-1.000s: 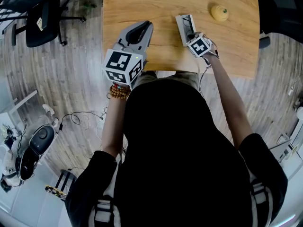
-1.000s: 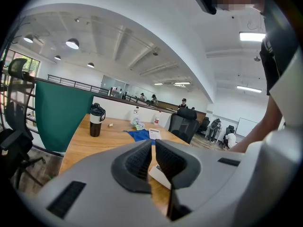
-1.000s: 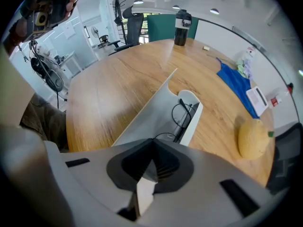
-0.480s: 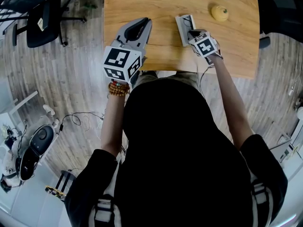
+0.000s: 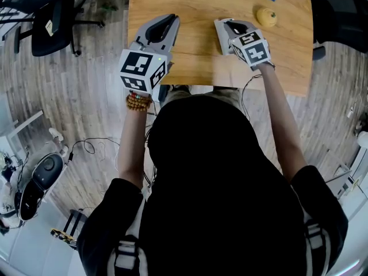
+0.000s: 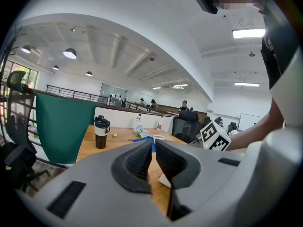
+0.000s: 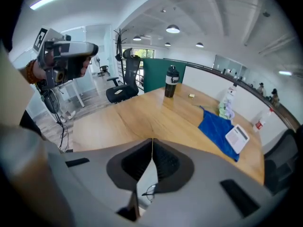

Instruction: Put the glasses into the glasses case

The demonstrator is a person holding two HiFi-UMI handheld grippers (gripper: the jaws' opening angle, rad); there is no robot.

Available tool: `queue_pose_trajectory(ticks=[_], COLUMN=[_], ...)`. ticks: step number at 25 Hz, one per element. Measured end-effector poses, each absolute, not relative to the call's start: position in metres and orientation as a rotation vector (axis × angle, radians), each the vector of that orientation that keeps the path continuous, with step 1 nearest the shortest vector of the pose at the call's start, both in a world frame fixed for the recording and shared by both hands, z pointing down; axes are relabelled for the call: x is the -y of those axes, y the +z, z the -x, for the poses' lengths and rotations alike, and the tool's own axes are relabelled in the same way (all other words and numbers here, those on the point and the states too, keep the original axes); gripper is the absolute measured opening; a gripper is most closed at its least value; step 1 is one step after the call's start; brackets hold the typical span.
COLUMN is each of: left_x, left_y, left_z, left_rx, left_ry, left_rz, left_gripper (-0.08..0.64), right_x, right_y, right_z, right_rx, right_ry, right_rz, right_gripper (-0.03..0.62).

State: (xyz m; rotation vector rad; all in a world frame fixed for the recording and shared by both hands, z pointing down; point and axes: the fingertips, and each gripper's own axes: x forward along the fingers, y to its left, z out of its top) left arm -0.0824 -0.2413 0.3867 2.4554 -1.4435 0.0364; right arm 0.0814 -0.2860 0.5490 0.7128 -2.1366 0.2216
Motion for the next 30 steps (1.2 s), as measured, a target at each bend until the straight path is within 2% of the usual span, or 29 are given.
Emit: queue_pose_trajectory(ticks=[16, 21, 30], left_x=[0.241, 0.239, 0.235], left_y=[0.320, 0.293, 0.271], left_z=[0.094, 0.094, 0.064], left_rx=[1.655, 1.779, 1.836], left_ry=[-0.031, -0.118, -0.216], left_rz=[-2.578, -2.558, -2.608], left_gripper=[0.041, 0.041, 0.040], right_x=[0.267, 0.252, 0.234], right_y=[0.360, 0.292, 0.264], right_z=[-0.009, -0.023, -0.081], right_rx=[2.533, 2.672, 2.562], right_ry=[-0.150, -0.357, -0.442], right_rz=[-1.022, -1.329, -1.722], right_gripper=[0.008, 0.006, 0.006])
